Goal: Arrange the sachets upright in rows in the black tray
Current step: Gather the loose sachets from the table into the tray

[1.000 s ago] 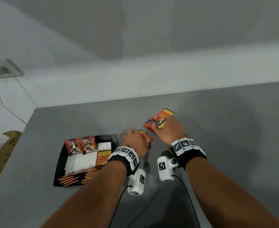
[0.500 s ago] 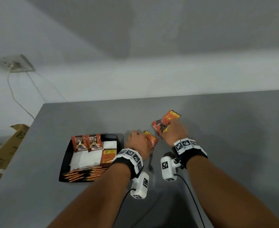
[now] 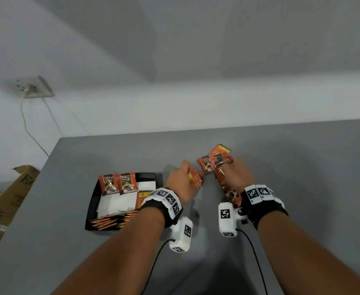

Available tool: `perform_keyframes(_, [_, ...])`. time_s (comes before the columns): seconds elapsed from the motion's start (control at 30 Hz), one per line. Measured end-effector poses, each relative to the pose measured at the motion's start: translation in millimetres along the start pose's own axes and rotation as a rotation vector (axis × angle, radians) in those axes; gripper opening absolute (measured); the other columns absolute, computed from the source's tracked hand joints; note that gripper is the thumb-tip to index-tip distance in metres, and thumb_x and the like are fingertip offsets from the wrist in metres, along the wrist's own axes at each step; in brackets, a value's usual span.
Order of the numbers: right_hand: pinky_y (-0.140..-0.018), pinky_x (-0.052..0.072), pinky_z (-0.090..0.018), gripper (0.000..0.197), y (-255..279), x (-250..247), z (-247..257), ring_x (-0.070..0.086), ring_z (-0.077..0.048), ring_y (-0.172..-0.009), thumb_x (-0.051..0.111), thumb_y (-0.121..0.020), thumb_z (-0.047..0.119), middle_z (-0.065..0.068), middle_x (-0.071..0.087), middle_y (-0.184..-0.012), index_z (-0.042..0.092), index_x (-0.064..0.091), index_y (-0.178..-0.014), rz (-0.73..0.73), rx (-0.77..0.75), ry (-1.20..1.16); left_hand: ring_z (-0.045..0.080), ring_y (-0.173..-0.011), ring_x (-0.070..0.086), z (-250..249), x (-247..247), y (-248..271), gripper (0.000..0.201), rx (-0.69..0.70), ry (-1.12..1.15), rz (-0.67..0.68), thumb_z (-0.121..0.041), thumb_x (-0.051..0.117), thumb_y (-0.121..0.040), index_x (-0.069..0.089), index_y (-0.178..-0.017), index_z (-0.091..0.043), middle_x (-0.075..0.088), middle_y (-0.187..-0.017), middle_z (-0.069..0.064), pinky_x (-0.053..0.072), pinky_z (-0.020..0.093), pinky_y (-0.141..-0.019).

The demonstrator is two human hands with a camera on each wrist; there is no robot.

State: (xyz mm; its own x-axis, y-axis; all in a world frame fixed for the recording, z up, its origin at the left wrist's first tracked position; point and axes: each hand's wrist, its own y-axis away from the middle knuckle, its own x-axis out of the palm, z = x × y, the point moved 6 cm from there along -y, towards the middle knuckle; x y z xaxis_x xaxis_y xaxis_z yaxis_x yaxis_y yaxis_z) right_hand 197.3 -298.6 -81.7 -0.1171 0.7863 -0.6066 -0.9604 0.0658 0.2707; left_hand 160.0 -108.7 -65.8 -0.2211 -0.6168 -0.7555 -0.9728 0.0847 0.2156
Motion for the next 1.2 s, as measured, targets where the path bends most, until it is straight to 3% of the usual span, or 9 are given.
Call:
perform_keyframes(0.07, [-0.070, 0.049, -0.031, 0.020, 11, -3, 16, 0.064, -0.019, -0.075, 0.048, -0.086, 0.012, -0.002, 0.069, -0.081, 0.015, 0.067, -0.094, -0.049, -0.002, -0.106, 0.020, -0.077, 0.070, -3, -25, 6, 0.049, 0.024, 0.106, -0.009, -0.010, 0.069, -0.086, 0.041, -0.125, -0.023, 0.069, -0.094, 0.002, 0.060, 0.034, -0.070])
perform_keyframes(0.17, [-0.085, 0.056, -0.041, 0.038, 26, 11, 58, 0.070, -0.017, -0.087, 0.053, -0.071, 0.029, 0.007, 0.073, -0.093, 0.025, 0.068, -0.106, -0.022, -0.158, -0.160, 0.019, -0.083, 0.069, 12, -82, 16, 0.027, 0.041, 0.045, -0.074, -0.018, 0.060, -0.091, 0.052, -0.117, -0.018, 0.069, -0.095, 0.000, 0.055, 0.031, -0.068])
perform_keyframes(0.33, [-0.069, 0.053, -0.029, 0.015, 70, 80, 129, 0.067, -0.013, -0.080, 0.062, -0.093, 0.027, 0.005, 0.071, -0.092, 0.022, 0.064, -0.106, 0.148, -0.456, 0.017, 0.019, -0.085, 0.065, 91, -150, 49, 0.016, 0.024, -0.185, -0.106, -0.034, 0.069, -0.087, 0.061, -0.095, -0.024, 0.069, -0.094, -0.002, 0.055, 0.039, -0.076])
perform_keyframes(0.5, [-0.080, 0.053, -0.037, 0.025, 98, 159, 154, 0.065, -0.026, -0.096, 0.053, -0.093, 0.029, -0.003, 0.069, -0.107, 0.025, 0.061, -0.116, 0.267, -0.597, 0.444, 0.015, -0.094, 0.067, 151, -140, 85, 0.025, 0.015, -0.262, 0.005, -0.033, 0.066, -0.088, 0.058, -0.112, -0.034, 0.071, -0.105, -0.009, 0.056, 0.036, -0.082])
perform_keyframes(0.63, [-0.087, 0.043, -0.040, 0.025, 117, 197, 156, 0.060, -0.030, -0.107, 0.046, -0.100, 0.025, -0.007, 0.067, -0.116, 0.017, 0.058, -0.120, 0.291, -0.719, 0.716, 0.026, -0.100, 0.062, 161, -121, 99, 0.036, 0.007, -0.386, 0.086, -0.014, 0.056, -0.087, 0.048, -0.121, -0.021, 0.066, -0.110, 0.006, 0.041, 0.027, -0.077])
perform_keyframes(0.73, [-0.099, 0.035, -0.044, 0.038, 123, 211, 144, 0.052, -0.029, -0.116, 0.035, -0.103, 0.040, -0.005, 0.061, -0.123, 0.017, 0.054, -0.127, 0.335, -0.676, 0.739, 0.025, -0.113, 0.056, 164, -115, 106, 0.053, 0.023, -0.306, 0.118, -0.021, 0.055, -0.086, 0.040, -0.138, -0.020, 0.059, -0.129, 0.007, 0.040, 0.028, -0.088])
perform_keyframes(0.87, [-0.103, 0.032, -0.048, 0.057, 128, 220, 137, 0.046, -0.023, -0.118, 0.021, -0.095, 0.054, 0.000, 0.056, -0.124, 0.022, 0.058, -0.126, 0.436, -0.604, 0.736, 0.019, -0.131, 0.040, 168, -105, 110, 0.080, 0.110, -0.381, 0.160, -0.057, 0.054, -0.076, 0.029, -0.148, -0.034, 0.042, -0.144, -0.006, 0.032, 0.039, -0.112])
perform_keyframes(1.0, [-0.087, 0.049, -0.039, 0.043, 99, 200, 149, 0.062, -0.021, -0.085, 0.028, -0.098, 0.033, -0.004, 0.067, -0.089, 0.015, 0.064, -0.084, 0.285, -0.488, 0.462, 0.014, -0.121, 0.048, 162, -100, 111, 0.073, 0.183, -0.437, 0.172, -0.070, 0.053, -0.074, 0.042, -0.137, -0.034, 0.056, -0.129, -0.011, 0.029, 0.040, -0.112])
perform_keyframes(1.2, [-0.103, 0.036, -0.040, 0.031, 67, 189, 158, 0.053, -0.024, -0.116, 0.052, -0.092, 0.019, -0.002, 0.066, -0.119, 0.023, 0.065, -0.120, 0.244, -0.445, 0.885, 0.014, -0.120, 0.051, 159, -97, 111, 0.083, 0.223, -0.507, 0.173, -0.085, 0.047, -0.070, 0.041, -0.137, -0.037, 0.059, -0.130, -0.012, 0.028, 0.040, -0.111])
